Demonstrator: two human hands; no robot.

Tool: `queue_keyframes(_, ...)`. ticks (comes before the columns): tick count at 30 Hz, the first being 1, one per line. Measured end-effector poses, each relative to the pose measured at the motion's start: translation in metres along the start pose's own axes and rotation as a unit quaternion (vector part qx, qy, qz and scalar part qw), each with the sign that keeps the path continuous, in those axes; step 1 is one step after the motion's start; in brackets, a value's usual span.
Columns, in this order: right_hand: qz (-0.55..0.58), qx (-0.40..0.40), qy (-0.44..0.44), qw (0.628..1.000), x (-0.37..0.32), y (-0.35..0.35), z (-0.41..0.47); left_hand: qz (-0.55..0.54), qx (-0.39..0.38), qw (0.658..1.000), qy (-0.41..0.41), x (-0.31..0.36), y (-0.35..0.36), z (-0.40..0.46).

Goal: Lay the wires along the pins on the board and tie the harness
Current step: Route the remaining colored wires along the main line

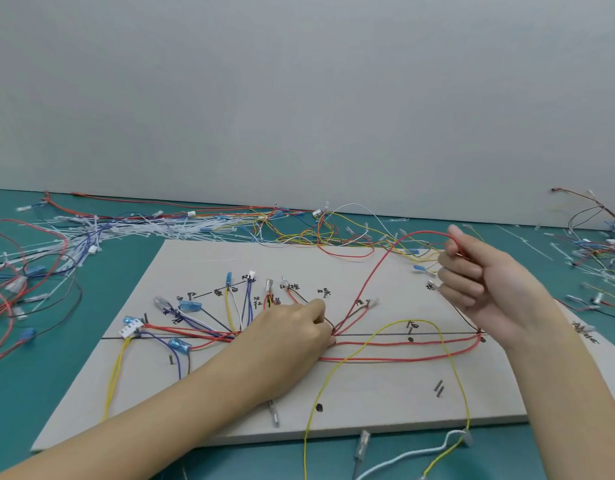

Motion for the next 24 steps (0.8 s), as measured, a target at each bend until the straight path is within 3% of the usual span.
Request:
queue_keyframes(4,0.127,0.079,0.016,0.989,0.011,-0.022,-0.004,0.003,0.007,1.0,0.002,0.0,-0.001,-0.002)
queue_keyframes(10,0.314,0.194,-0.008,0.929,0.02,-0.053,-0.008,0.009,0.03,0.999,0.026,0.005,-0.004,-0.005)
queue_keyframes(14,0.328,0.229,-0.03,0.916,0.021,-0.066,-0.012,0.017,0.027,0.998,0.052,0.008,-0.005,-0.004)
queue_keyframes(18,0.25,0.189,-0.067,0.947,0.012,-0.068,-0.013,0.002,0.007,0.998,0.069,0.011,-0.004,-0.002)
queue_keyframes(21,0.045,0.225,-0.09,0.969,0.006,-0.09,-0.018,-0.006,0.001,0.997,0.08,0.014,-0.003,0.001)
queue_keyframes(24,-0.185,0.249,-0.073,0.948,0.0,-0.112,-0.026,-0.016,0.001,0.995,0.101,0.02,-0.006,0.004)
Point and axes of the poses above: each hand's wrist, its own z-axis towards the middle knuckle, its own y-axis out of the palm, x = y × z, the point moved 9 cm from there along z, towards the middle knuckle, and after that the axes turned 13 degrees about -y, right-handed, at the moved point
